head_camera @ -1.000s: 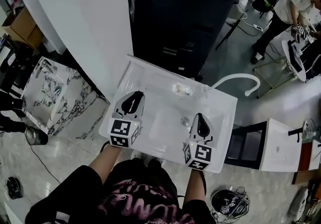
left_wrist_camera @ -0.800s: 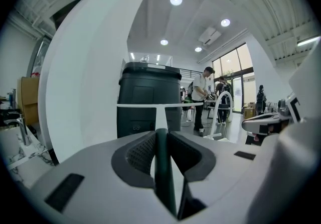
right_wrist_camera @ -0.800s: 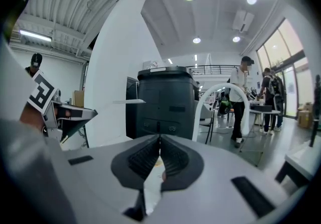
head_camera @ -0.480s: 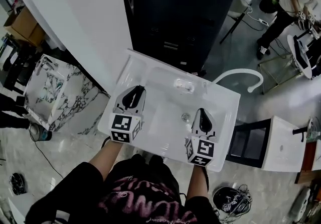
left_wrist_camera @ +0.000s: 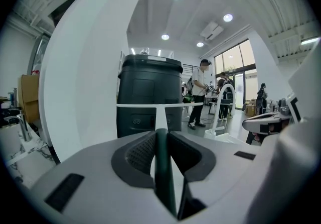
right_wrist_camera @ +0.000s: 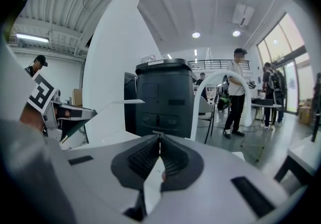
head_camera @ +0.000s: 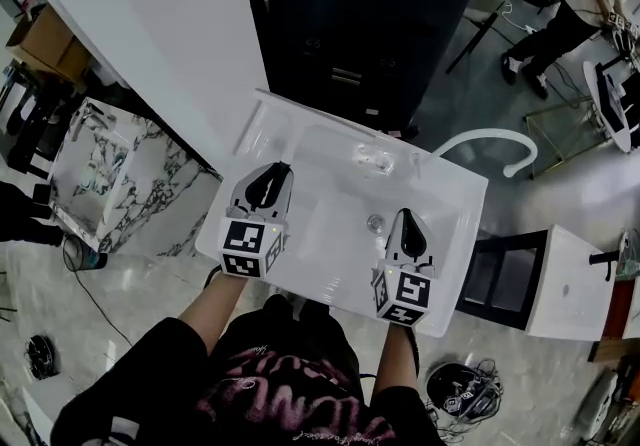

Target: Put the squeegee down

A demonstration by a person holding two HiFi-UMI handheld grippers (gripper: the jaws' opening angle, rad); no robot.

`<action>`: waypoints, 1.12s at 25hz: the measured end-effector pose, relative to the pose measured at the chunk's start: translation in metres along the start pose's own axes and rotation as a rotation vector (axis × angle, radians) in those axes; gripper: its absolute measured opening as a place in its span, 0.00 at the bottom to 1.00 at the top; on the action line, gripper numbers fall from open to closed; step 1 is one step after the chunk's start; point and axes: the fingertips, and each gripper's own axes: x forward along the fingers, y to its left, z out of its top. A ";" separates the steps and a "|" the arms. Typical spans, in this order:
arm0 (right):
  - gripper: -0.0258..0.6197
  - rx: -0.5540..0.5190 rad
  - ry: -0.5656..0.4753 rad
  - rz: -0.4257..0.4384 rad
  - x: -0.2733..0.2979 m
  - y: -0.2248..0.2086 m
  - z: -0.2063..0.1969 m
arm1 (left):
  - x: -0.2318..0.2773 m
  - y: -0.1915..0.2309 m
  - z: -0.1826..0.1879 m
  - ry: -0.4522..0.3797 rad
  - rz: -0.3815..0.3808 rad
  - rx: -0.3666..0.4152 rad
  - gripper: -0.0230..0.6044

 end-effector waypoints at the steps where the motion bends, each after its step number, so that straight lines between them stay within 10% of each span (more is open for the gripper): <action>1: 0.07 0.002 0.004 0.001 0.001 0.000 -0.002 | 0.001 0.001 -0.002 0.004 0.001 -0.001 0.18; 28: 0.07 0.046 0.137 0.049 0.047 0.002 -0.065 | 0.043 0.012 -0.071 0.158 0.023 -0.020 0.18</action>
